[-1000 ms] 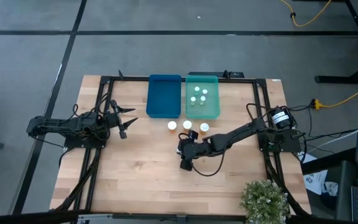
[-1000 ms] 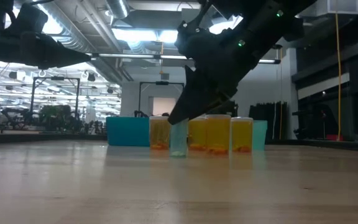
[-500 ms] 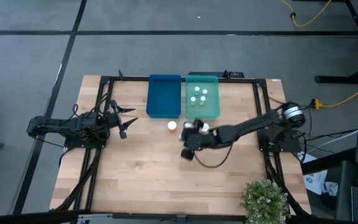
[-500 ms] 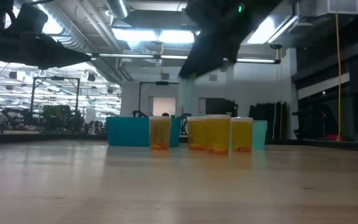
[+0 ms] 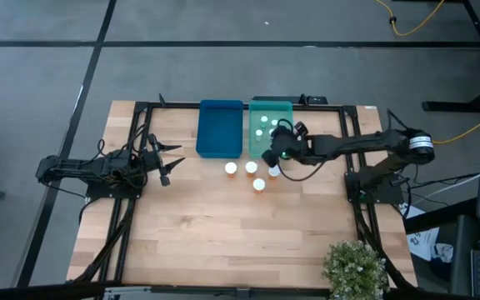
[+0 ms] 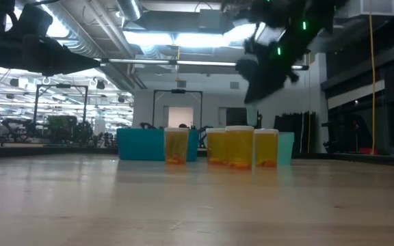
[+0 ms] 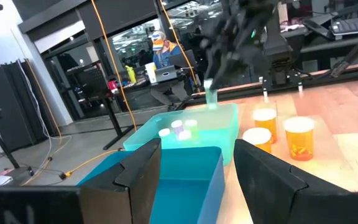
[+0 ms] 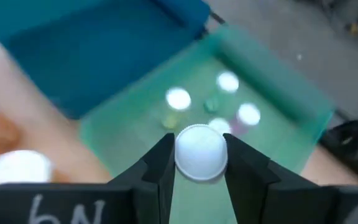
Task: Pick and place medicine bottles into bin by pill shape (circle, oval)
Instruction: Put the blue tablet bottle into the light blue bin, then put the orange capsule bottle into the blue bin
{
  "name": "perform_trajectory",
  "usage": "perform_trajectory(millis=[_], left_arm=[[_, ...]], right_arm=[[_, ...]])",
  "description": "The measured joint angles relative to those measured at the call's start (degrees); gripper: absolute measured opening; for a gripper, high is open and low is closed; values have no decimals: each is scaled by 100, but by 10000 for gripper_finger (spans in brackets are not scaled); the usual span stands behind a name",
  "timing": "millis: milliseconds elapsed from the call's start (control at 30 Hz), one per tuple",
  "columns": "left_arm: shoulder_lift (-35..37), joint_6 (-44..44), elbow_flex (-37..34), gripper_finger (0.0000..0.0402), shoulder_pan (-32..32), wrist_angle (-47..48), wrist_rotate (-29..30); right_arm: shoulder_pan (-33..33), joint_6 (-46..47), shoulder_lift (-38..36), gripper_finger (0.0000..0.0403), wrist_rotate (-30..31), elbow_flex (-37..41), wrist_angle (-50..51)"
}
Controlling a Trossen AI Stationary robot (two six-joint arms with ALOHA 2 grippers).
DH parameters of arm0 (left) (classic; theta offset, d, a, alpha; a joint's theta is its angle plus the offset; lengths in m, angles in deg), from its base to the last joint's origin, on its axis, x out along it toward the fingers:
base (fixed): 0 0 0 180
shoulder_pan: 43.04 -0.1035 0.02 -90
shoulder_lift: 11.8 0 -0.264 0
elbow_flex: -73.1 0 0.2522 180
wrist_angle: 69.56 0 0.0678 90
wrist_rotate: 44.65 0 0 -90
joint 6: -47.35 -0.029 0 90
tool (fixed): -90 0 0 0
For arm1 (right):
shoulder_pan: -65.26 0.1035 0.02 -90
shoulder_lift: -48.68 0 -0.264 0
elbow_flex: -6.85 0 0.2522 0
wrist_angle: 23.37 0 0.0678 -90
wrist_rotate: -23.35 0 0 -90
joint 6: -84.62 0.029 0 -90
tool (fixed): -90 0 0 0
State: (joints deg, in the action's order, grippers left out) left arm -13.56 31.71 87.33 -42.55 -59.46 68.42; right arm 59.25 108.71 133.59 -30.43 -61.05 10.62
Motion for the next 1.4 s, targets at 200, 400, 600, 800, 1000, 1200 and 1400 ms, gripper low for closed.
perform_trajectory(millis=[200,400,600,800,1000,1200,1400], left_arm=[[2,0,2,195,0,0,2],[2,0,0,195,0,0,2],[2,2,0,195,0,0,2],[2,2,2,195,0,0,2],[2,2,2,195,0,0,2],[2,2,1,195,0,1,1],[2,6,0,195,0,0,2]], right_arm=[[-385,-48,24,113,-596,1264,-2253],[-570,2,21,113,-851,1689,-2394],[-585,150,20,113,-598,1980,-2388],[-583,248,20,121,-589,2002,-2385],[-583,252,20,183,-587,2001,-2378],[-583,245,20,199,-587,1963,-2364],[-583,-226,-135,194,-584,1509,-2257]])
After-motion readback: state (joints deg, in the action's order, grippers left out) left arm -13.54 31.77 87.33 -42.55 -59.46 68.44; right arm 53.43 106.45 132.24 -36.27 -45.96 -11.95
